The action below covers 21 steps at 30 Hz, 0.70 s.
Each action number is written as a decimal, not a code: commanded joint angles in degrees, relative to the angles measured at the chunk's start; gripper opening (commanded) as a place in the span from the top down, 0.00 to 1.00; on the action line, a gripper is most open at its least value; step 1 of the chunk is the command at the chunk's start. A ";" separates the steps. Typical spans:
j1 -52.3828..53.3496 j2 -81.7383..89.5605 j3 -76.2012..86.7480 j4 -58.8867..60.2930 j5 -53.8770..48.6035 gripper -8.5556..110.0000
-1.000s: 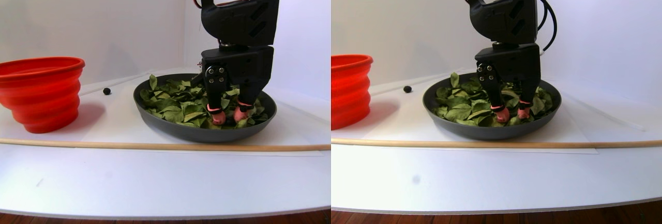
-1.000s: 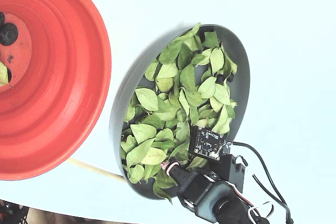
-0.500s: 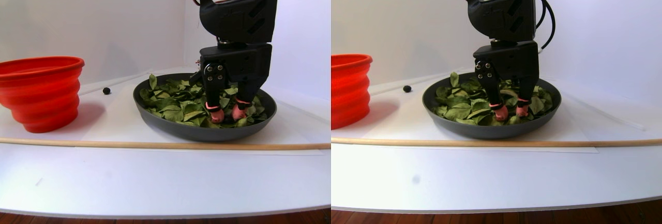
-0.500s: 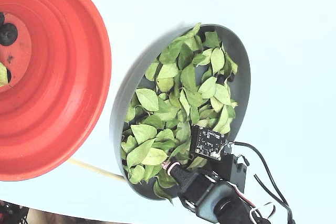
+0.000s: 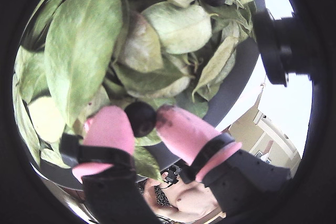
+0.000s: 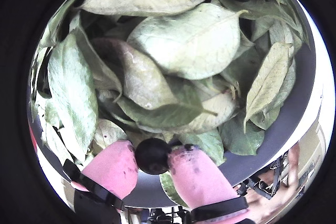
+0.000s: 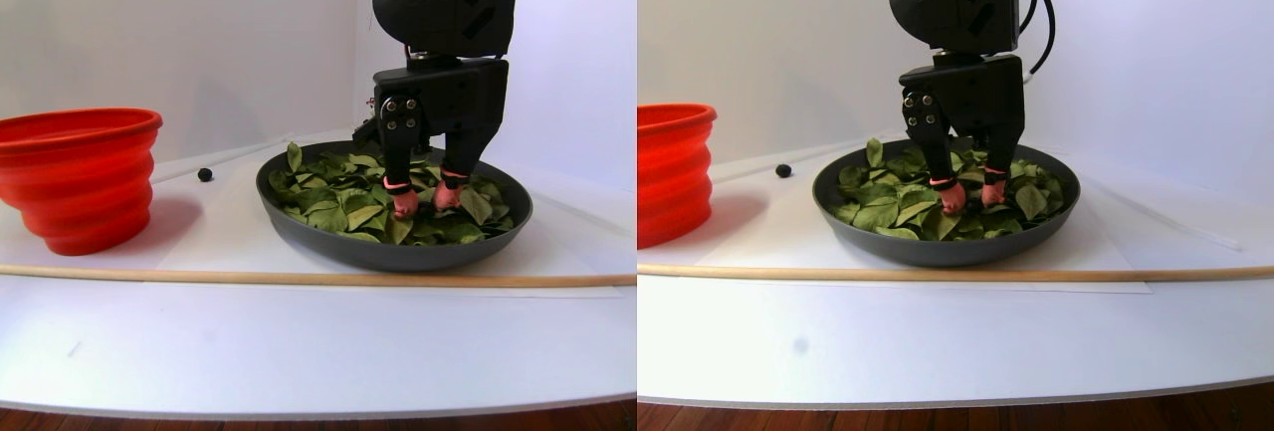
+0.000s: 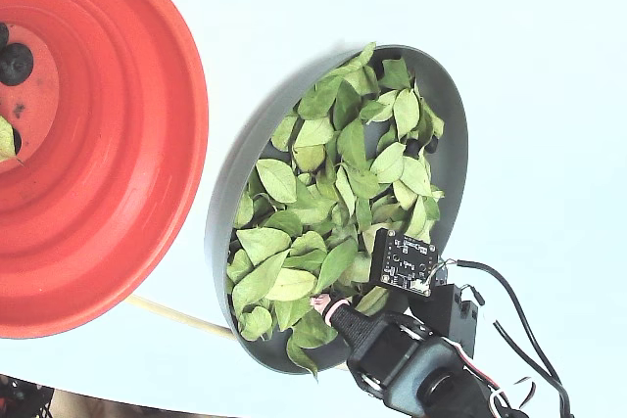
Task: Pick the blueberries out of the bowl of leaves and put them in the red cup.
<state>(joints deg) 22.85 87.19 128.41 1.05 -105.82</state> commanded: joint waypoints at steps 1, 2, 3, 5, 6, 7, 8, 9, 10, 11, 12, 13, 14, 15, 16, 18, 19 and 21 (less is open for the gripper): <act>0.00 5.80 0.35 0.79 -0.79 0.83; 0.00 6.15 0.53 1.23 -0.97 0.83; 0.09 6.50 0.62 1.49 -1.05 0.83; 0.09 7.56 0.97 2.11 -1.23 0.83; 0.09 8.09 1.14 2.64 -1.32 0.83; 0.09 8.53 1.23 3.08 -1.32 0.83; 0.00 8.96 1.23 3.52 -1.32 0.83; -0.09 9.49 1.32 4.04 -1.32 0.83; -0.26 10.11 1.32 4.75 -1.32 0.83; -0.44 10.63 1.41 5.01 -1.32 0.83; -0.44 11.34 1.58 5.36 -1.32 0.83; -0.62 11.60 1.67 5.62 -1.23 0.83; -0.70 11.87 1.76 5.80 -1.23 0.83; -0.88 12.30 1.93 6.06 -1.14 0.83; -0.97 12.74 2.11 6.15 -1.14 0.83; -1.32 13.62 2.37 6.68 -1.05 0.83; -1.49 14.15 2.37 7.03 -0.88 0.83; -2.02 15.12 2.46 7.73 -0.53 0.83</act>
<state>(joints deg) 21.01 96.42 131.04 8.09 -106.88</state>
